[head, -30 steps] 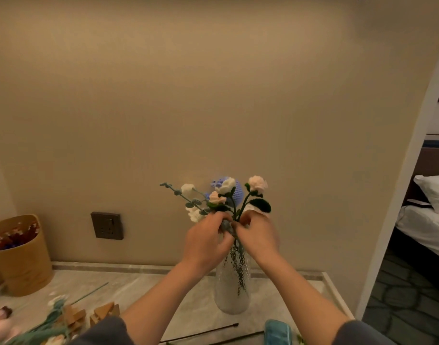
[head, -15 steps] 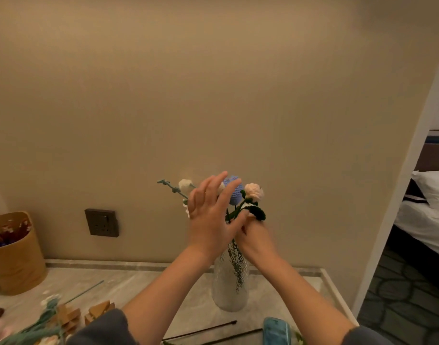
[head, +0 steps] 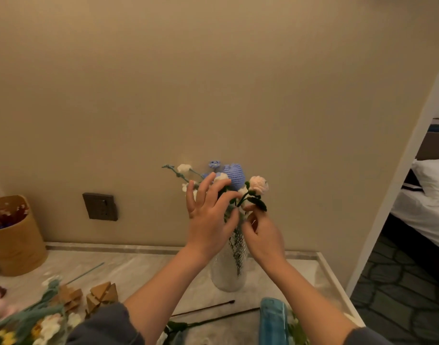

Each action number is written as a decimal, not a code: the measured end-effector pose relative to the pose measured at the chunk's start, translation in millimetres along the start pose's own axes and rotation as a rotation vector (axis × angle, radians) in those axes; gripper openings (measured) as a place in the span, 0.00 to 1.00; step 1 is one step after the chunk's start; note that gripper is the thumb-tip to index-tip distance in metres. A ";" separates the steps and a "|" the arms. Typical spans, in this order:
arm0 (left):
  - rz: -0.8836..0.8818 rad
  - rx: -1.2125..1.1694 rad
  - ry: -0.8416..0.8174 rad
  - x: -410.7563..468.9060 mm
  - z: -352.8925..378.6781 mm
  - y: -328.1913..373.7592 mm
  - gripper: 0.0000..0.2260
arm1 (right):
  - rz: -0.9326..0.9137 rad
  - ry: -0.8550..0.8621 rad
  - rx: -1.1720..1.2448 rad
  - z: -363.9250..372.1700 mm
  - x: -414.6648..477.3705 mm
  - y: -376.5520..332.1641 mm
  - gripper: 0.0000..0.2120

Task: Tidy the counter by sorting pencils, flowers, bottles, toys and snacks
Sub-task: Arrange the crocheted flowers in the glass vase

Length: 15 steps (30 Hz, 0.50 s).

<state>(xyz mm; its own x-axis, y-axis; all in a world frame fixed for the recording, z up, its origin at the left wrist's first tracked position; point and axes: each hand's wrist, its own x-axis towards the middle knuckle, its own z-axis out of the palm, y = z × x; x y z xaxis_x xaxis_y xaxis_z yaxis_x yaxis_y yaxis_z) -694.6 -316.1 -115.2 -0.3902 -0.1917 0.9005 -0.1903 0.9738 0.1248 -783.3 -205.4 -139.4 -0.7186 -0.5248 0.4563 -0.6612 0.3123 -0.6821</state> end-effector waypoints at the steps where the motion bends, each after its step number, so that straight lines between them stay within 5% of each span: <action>1: -0.001 -0.012 0.008 -4.2 -4.1 0.5 0.11 | 0.036 0.013 0.021 1.7 -5.8 -0.6 0.06; 9: -0.014 -0.169 -0.002 -49.8 -35.2 -11.9 0.12 | 0.221 0.011 0.185 18.7 -49.7 0.6 0.05; 15: -0.286 -0.398 -0.228 -93.0 -59.6 -33.7 0.11 | 0.268 -0.231 0.234 47.1 -79.1 1.2 0.07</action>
<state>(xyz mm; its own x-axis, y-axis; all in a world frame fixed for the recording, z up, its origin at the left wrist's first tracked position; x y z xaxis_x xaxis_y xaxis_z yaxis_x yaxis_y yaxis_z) -598.2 -323.7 -178.3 -0.5667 -0.4344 0.7001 0.0212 0.8417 0.5395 -717.1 -200.8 -203.2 -0.7739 -0.6212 0.1231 -0.3715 0.2880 -0.8826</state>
